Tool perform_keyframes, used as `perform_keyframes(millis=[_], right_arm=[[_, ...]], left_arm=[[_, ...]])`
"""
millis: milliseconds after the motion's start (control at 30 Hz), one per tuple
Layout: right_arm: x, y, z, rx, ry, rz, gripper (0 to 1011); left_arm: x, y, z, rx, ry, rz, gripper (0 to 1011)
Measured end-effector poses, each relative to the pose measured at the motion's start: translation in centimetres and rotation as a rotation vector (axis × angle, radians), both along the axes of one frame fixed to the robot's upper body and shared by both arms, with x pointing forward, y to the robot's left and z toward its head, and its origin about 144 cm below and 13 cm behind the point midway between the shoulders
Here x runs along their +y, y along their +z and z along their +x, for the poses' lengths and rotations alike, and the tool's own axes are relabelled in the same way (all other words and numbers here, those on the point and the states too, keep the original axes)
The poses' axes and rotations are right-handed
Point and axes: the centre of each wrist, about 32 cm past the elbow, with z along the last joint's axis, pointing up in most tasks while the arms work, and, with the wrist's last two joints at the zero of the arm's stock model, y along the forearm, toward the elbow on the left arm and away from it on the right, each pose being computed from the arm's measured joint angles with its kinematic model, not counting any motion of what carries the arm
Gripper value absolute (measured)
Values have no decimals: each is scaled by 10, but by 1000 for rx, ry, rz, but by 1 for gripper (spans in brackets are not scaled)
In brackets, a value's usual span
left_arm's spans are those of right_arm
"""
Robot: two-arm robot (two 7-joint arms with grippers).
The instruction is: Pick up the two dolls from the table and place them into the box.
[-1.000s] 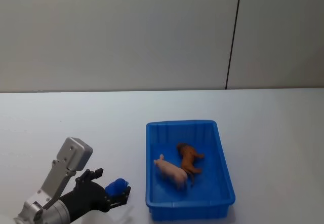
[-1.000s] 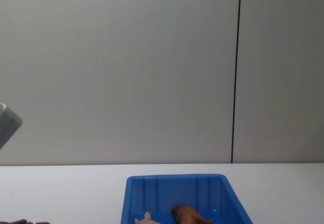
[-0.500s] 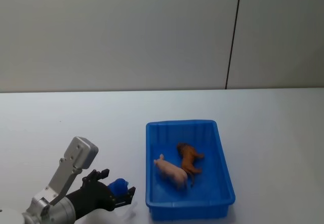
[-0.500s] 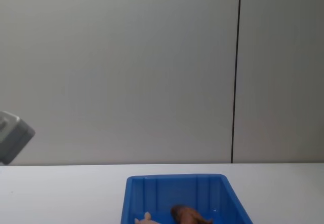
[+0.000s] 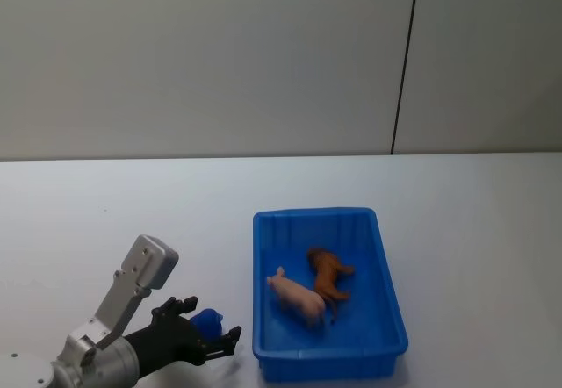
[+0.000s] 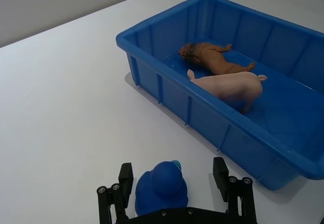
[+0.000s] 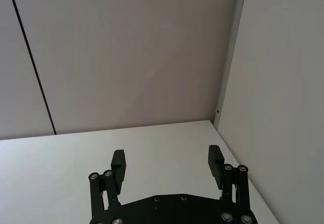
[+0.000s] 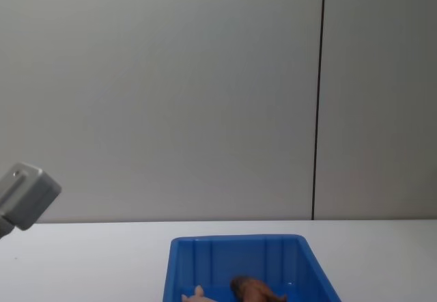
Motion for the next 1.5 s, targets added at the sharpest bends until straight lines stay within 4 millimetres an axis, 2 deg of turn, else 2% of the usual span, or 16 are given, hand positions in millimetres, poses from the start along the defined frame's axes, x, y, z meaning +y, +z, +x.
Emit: perform_keyframes(millis=[167, 300, 400, 433, 633, 667, 733, 767, 833, 900, 1267, 1500], right_arm=[[0, 0, 0, 0, 0, 0, 1001], [0, 0, 0, 0, 0, 0, 1001], [0, 0, 0, 0, 0, 0, 1001], [0, 0, 0, 0, 0, 0, 1001], [0, 0, 0, 0, 0, 0, 1001], [0, 0, 0, 0, 0, 0, 1001], [0, 0, 0, 0, 0, 0, 1001], [0, 0, 0, 0, 0, 0, 1001], [0, 0, 0, 0, 0, 0, 1001], [0, 0, 0, 0, 0, 0, 1001], [0, 0, 0, 0, 0, 0, 1001], [0, 0, 0, 0, 0, 0, 1001]], left_arm=[[-1, -1, 3, 14, 1, -3, 1001], [-1, -2, 4, 23, 2, -4, 932], [-1, -3, 5, 27, 3, -6, 835], [-1, -3, 5, 27, 3, -6, 835], [-1, -3, 6, 33, 3, -7, 629], [-1, -3, 6, 33, 3, -7, 629], [-1, -3, 6, 35, 3, -8, 528], [-1, -3, 7, 36, 2, -8, 528], [-1, -3, 7, 36, 2, -9, 448], [-1, -4, 7, 37, 3, -9, 412], [-1, -3, 6, 27, 11, -10, 329], [-1, 6, 3, -28, 33, -10, 286]])
